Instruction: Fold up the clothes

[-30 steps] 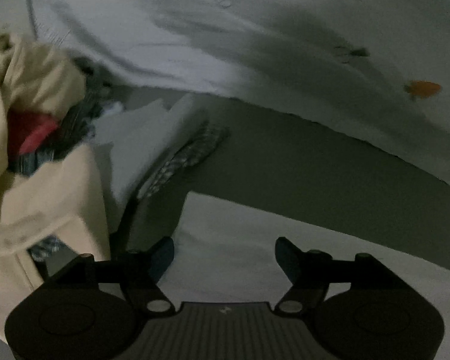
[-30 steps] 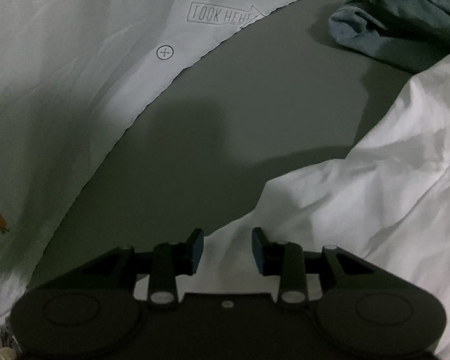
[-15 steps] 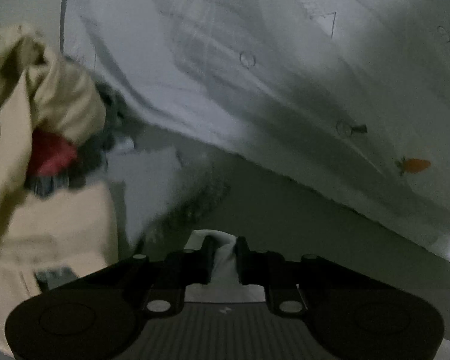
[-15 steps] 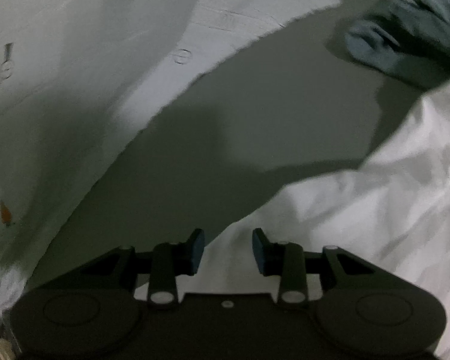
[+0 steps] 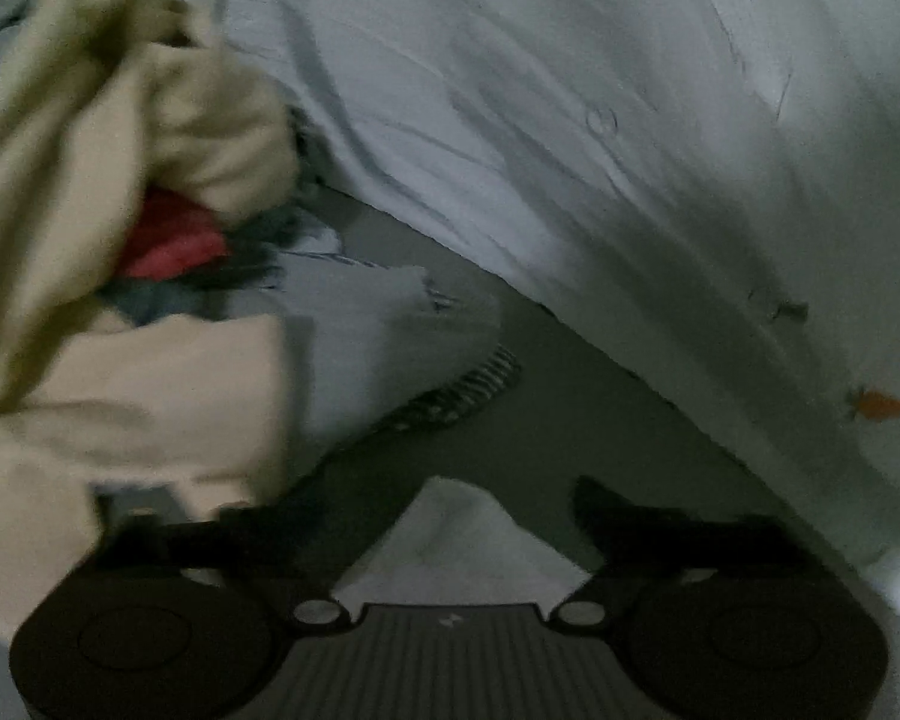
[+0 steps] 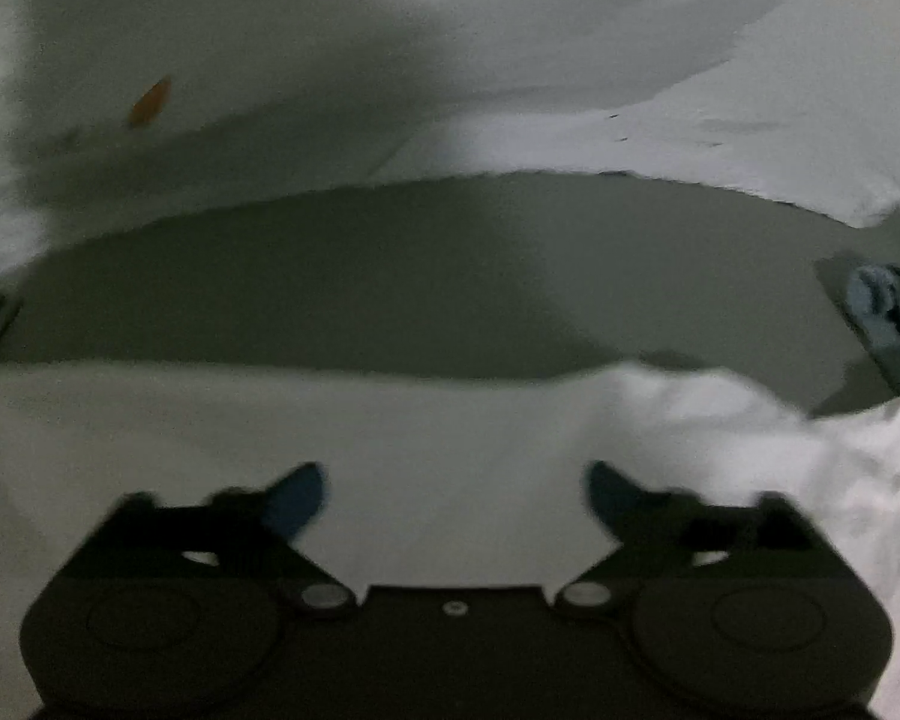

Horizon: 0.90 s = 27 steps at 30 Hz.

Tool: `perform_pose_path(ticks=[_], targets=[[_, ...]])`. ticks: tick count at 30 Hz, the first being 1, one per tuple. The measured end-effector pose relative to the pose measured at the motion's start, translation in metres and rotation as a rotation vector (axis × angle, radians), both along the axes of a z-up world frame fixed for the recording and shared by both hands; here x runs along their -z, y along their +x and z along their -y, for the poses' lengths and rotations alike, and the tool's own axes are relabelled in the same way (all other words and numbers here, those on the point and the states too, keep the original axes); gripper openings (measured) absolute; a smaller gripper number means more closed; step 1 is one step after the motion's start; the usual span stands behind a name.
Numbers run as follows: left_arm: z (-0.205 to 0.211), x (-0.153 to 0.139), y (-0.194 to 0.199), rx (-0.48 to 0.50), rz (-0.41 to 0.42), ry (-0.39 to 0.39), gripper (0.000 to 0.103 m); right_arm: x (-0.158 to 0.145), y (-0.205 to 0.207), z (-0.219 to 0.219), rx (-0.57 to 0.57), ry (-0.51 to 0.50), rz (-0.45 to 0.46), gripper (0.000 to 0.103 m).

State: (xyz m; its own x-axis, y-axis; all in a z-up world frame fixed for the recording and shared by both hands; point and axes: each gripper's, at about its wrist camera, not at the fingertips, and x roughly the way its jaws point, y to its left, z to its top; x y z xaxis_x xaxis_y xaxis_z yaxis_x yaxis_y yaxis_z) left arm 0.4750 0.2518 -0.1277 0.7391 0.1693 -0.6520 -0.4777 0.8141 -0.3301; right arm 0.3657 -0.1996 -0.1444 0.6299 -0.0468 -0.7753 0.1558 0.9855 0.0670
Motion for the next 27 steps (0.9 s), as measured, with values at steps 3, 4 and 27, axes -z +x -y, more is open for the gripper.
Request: perform_pose_path(ticks=[3,4,27], targets=[[-0.002,-0.008,-0.040,0.042,-0.003,-0.053,0.096,0.013,-0.024,-0.016,-0.016,0.008,-0.014,0.103],[-0.002,-0.009,-0.056,0.037,-0.005,-0.079,0.097,0.017,-0.032,-0.019,-0.013,-0.010,-0.020,0.103],[-0.023,0.054,-0.229,-0.246,0.066,-0.445,0.095,0.062,-0.097,-0.002,0.036,-0.086,0.152,0.103]])
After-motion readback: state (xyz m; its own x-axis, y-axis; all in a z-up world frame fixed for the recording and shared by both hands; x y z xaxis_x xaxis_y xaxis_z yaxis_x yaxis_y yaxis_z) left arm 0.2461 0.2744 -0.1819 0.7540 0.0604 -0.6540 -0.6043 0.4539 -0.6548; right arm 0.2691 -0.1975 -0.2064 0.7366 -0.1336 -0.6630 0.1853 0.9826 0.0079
